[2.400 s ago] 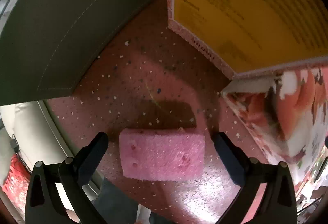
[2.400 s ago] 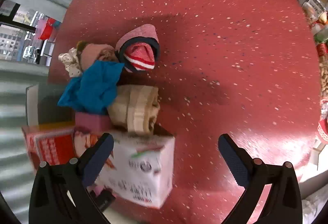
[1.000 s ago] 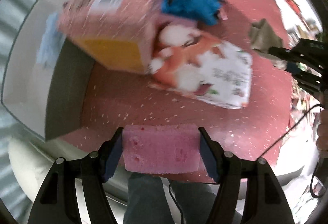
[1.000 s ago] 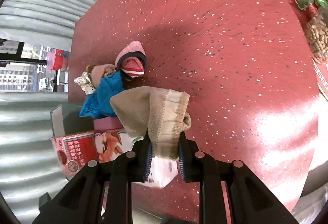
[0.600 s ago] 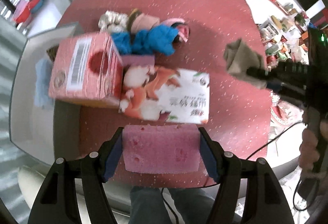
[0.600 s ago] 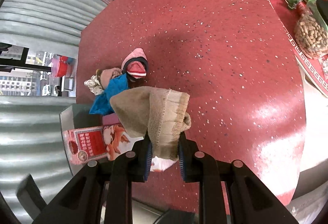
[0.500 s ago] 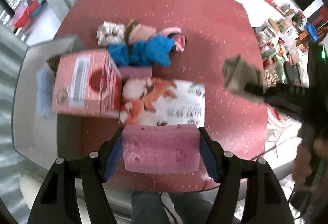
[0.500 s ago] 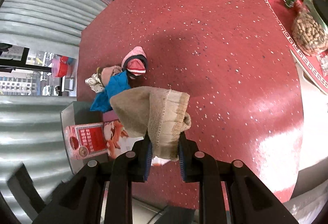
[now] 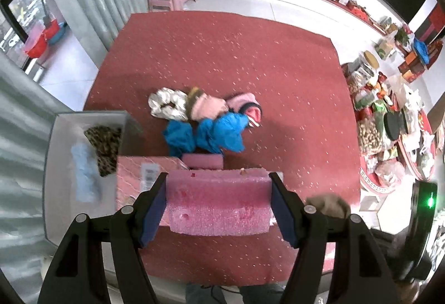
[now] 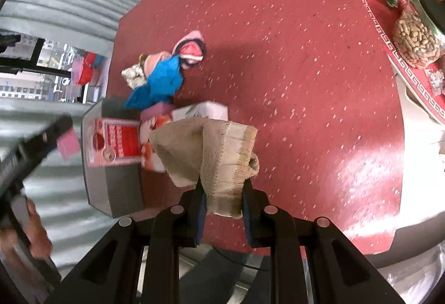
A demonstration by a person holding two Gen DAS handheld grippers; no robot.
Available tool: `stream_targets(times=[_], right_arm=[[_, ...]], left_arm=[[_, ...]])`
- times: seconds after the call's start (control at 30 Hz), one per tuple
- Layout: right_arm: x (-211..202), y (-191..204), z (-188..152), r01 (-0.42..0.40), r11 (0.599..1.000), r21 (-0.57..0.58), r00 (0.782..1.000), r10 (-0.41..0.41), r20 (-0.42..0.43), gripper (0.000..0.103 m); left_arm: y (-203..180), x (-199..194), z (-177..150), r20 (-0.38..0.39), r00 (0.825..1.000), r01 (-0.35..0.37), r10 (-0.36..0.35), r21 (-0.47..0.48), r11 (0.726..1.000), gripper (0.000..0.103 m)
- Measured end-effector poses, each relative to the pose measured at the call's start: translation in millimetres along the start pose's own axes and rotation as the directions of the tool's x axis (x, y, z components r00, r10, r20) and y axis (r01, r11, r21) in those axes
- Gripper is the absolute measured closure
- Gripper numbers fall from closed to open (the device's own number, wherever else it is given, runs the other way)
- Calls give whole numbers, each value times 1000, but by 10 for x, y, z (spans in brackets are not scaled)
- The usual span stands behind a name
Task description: Organize soft objects
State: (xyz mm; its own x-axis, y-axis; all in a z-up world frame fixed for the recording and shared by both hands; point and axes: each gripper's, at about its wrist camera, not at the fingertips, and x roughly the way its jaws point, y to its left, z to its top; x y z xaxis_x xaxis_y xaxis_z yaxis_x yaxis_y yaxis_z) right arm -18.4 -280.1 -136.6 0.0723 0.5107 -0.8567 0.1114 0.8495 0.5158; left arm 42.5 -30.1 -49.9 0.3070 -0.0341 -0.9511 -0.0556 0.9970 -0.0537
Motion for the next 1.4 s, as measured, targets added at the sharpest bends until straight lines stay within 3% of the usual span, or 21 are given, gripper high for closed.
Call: stream_targets(times=[0.3, 0.53, 1.03, 1.4], right_arm=[[58, 252, -145, -4, 999, 45, 1000, 2, 29, 80], [151, 736, -276, 9, 997, 77, 997, -15, 75, 80], [202, 1839, -460, 93, 991, -100, 989, -81, 122, 80], [402, 2492, -487, 110, 957, -268, 991, -84, 105, 80]], left_arm=[[431, -38, 270, 29, 999, 25, -25, 4, 1000, 30], [892, -5, 417, 30, 998, 46, -47, 48, 998, 30], [1825, 36, 234, 35, 997, 69, -69, -8, 998, 30], [2320, 32, -62, 32, 998, 51, -50, -37, 998, 30]])
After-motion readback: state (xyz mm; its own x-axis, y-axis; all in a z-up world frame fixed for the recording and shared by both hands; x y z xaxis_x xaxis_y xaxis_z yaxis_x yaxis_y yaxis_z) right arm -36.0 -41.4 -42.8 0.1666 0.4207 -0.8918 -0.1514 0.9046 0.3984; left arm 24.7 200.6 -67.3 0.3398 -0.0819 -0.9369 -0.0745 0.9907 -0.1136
